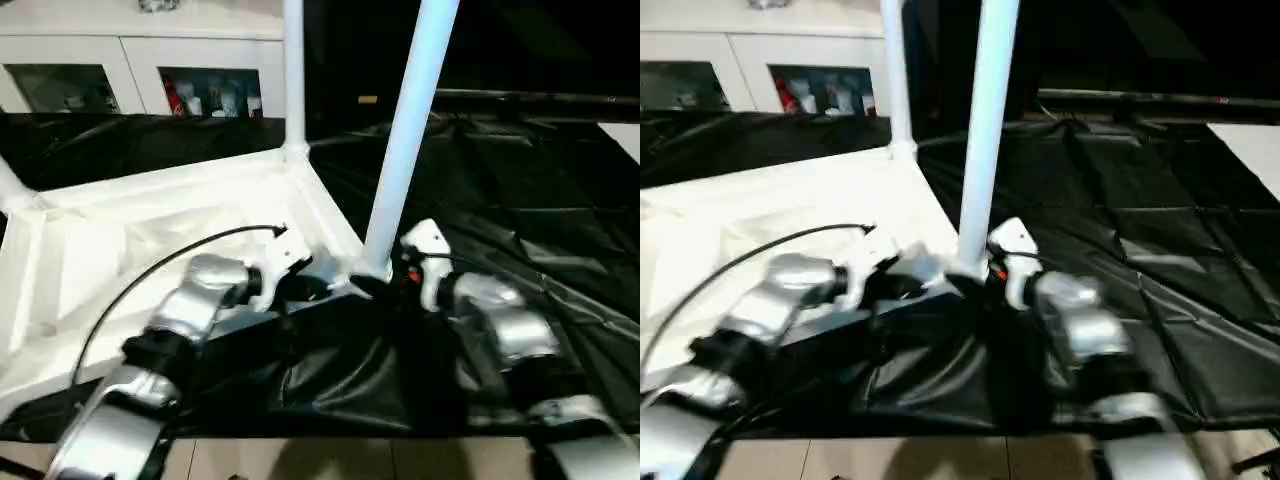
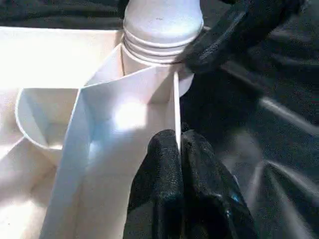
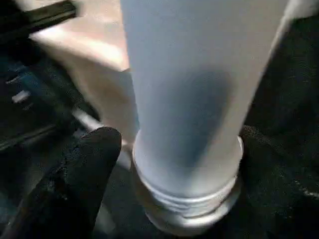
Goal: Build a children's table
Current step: Rotate leg to tighten
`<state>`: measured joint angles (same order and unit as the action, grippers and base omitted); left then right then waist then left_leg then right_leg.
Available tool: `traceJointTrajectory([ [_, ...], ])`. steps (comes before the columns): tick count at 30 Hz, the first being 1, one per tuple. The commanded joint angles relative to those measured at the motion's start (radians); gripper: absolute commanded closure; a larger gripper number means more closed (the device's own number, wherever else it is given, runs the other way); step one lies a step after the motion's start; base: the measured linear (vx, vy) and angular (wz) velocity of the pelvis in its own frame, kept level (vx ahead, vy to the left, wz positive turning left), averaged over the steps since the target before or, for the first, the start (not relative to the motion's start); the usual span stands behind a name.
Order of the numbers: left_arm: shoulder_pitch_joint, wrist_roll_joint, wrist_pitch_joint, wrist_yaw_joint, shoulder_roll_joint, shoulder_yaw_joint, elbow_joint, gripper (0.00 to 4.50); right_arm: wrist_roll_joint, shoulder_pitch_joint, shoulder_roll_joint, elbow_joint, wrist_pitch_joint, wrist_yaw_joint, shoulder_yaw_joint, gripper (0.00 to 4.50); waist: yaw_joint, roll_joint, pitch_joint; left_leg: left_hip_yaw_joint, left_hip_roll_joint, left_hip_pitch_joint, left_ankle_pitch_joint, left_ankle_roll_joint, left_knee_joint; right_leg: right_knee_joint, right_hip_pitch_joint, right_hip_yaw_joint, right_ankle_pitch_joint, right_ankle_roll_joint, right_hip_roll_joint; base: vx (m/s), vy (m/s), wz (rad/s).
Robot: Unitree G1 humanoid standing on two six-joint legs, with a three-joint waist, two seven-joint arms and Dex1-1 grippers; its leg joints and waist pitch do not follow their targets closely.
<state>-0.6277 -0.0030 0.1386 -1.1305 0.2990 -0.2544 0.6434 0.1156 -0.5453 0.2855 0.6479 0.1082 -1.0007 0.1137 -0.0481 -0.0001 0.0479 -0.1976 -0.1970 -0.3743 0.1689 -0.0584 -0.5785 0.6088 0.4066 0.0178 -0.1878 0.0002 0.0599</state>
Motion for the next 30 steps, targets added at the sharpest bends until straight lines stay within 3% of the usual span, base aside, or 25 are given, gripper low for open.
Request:
traceJointTrajectory([
  [1,0.004,-0.031,-0.018,-0.094,-0.007,-0.044,-0.064,4.5,0.019,0.01,0.001,-0.045,0.025,-0.135,0.067,0.57,-0.009,-0.004,-0.063,0.009,-0.033,0.011,0.176,0.082,0.052,-0.065,-0.046,-0.026,-0.072,-0.27,0.062,0.0,0.0,0.0],
  [3,0.011,-0.039,-0.015,-0.133,0.01,-0.05,-0.08,4.5,0.02,0.013,0.028,-0.058,0.036,-0.185,0.07,0.57,-0.013,-0.007,-0.063,0.009,-0.034,0.011,0.181,0.081,0.052,-0.064,-0.049,-0.025,-0.082,-0.272,0.061,0.0,0.0,0.0],
  [5,0.016,-0.042,-0.014,-0.154,0.02,-0.049,-0.089,4.5,0.019,0.014,0.048,-0.065,0.038,-0.215,0.076,0.72,-0.021,-0.003,-0.06,0.008,-0.037,0.015,0.206,0.07,0.054,-0.067,-0.044,-0.025,-0.118,-0.27,0.061,0.0,0.0,0.0],
  [10,0.021,-0.047,-0.01,-0.179,0.042,-0.044,-0.1,4.5,0.008,0.02,0.08,-0.071,0.038,-0.254,0.096,1.2,-0.025,-0.004,-0.056,0.011,-0.037,0.02,0.261,0.025,0.061,-0.076,-0.04,-0.027,-0.233,-0.236,0.064,0.0,0.0,0.0],
  [16,0.026,-0.052,-0.002,-0.185,0.047,-0.042,-0.11,4.5,0.019,0.034,0.073,-0.096,0.06,-0.273,0.098,1.67,-0.033,-0.006,-0.059,0.01,-0.037,0.018,0.227,0.031,0.058,-0.071,-0.041,-0.029,-0.181,-0.236,0.064,0.0,0.0,0.0],
  [17,0.027,-0.051,-0.003,-0.179,0.044,-0.039,-0.11,4.5,0.024,0.04,0.067,-0.103,0.069,-0.269,0.097,1.67,-0.033,-0.011,-0.059,0.01,-0.037,0.018,0.221,0.034,0.058,-0.07,-0.042,-0.028,-0.173,-0.236,0.063,0.0,0.0,0.0],
  [20,0.024,-0.041,-0.012,-0.136,0.028,-0.028,-0.097,4.5,0.027,0.053,0.049,-0.106,0.076,-0.236,0.093,1.73,-0.036,-0.007,-0.059,0.009,-0.037,0.018,0.219,0.035,0.057,-0.07,-0.04,-0.028,-0.174,-0.238,0.064,0.0,0.0,0.0],
  [22,0.001,-0.018,0.003,-0.028,-0.005,-0.007,-0.049,4.5,-0.001,0.05,0.007,-0.061,0.052,-0.11,0.074,1.75,-0.029,-0.008,-0.054,0.012,-0.034,0.019,0.249,0.019,0.061,-0.077,-0.037,-0.028,-0.228,-0.229,0.066,0.0,0.0,0.0],
  [23,-0.017,-0.004,0.01,0.044,-0.027,0.007,-0.015,4.5,-0.027,0.042,-0.028,-0.019,0.026,0.008,0.055,1.75,-0.027,-0.014,-0.053,0.012,-0.034,0.02,0.26,0.01,0.062,-0.08,-0.035,-0.028,-0.26,-0.22,0.067,0.0,0.0,0.0],
  [25,-0.044,0.015,0.016,0.157,-0.064,0.025,0.037,4.5,-0.054,0.031,-0.089,0.036,0.008,0.192,0.02,1.76,-0.01,-0.011,-0.047,0.022,-0.029,0.027,0.344,-0.031,0.068,-0.098,-0.027,-0.028,-0.463,-0.162,0.071,0.0,0.0,0.0],
  [27,-0.071,0.023,0.028,0.269,-0.122,0.04,0.082,4.5,-0.051,0.024,-0.179,0.069,0.026,0.376,-0.025,1.77,-0.004,-0.009,-0.047,0.024,-0.03,0.031,0.358,-0.037,0.07,-0.1,-0.023,-0.028,-0.476,-0.15,0.07,0.0,0.0,0.0],
  [30,-0.099,0.021,0.042,0.35,-0.189,0.048,0.12,4.5,-0.053,0.017,-0.281,0.09,0.034,0.506,-0.038,1.77,0.006,-0.007,-0.049,0.026,-0.027,0.028,0.364,-0.036,0.072,-0.103,-0.021,-0.031,-0.461,-0.141,0.068,0.0,0.0,0.0],
])
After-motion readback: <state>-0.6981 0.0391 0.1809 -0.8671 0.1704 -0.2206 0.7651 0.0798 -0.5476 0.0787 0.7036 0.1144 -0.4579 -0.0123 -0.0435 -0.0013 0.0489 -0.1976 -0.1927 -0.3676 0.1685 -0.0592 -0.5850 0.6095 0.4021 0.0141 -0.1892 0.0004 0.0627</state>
